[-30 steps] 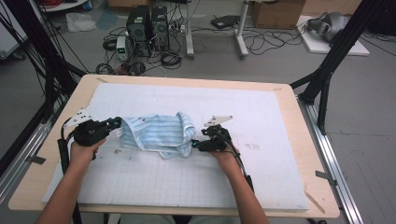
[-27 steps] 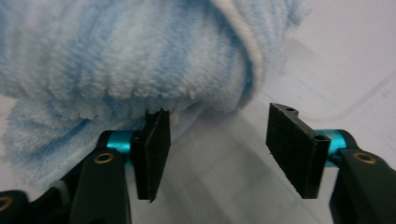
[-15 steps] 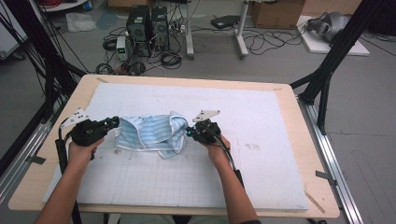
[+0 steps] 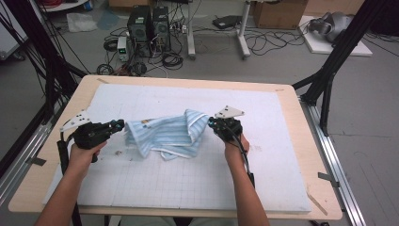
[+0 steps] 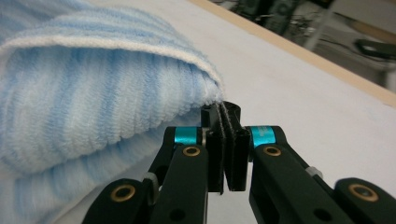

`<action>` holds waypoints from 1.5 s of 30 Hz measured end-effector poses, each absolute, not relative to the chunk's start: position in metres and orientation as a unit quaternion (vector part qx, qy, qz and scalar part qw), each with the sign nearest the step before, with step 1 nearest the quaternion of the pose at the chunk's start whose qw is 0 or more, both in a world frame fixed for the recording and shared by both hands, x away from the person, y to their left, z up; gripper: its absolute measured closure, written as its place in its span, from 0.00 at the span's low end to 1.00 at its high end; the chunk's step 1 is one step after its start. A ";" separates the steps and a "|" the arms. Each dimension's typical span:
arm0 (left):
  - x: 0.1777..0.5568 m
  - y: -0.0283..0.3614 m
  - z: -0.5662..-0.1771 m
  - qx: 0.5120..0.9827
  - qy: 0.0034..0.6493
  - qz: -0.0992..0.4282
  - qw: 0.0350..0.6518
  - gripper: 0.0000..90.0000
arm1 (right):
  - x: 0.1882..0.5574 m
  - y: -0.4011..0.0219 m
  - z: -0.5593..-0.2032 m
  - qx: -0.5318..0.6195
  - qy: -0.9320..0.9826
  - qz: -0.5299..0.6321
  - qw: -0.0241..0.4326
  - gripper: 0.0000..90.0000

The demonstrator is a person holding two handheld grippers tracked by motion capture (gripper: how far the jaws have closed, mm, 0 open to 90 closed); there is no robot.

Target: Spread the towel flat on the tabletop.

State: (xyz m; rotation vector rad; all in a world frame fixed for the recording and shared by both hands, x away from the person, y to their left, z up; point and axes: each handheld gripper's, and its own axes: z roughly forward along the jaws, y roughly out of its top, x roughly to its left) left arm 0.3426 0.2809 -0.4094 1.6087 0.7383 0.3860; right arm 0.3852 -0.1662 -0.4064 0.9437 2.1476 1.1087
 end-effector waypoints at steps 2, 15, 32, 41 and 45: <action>0.341 0.277 -0.409 0.703 0.303 0.153 0.625 0.98 | 0.386 -0.176 -0.409 0.370 0.798 0.392 0.271 0.99; 0.343 0.275 -0.414 0.707 0.333 0.185 0.596 0.82 | 0.379 -0.170 -0.392 0.381 0.752 0.482 0.237 0.52; 0.344 0.281 -0.418 0.702 0.358 0.195 0.583 0.75 | 0.368 -0.150 -0.380 0.310 0.800 0.470 0.209 0.96; 0.344 0.283 -0.418 0.698 0.365 0.201 0.583 0.74 | 0.350 -0.219 -0.390 0.342 0.792 0.456 0.218 0.96; 0.344 0.284 -0.418 0.696 0.367 0.201 0.584 0.74 | 0.349 -0.242 -0.403 0.371 0.794 0.421 0.234 0.96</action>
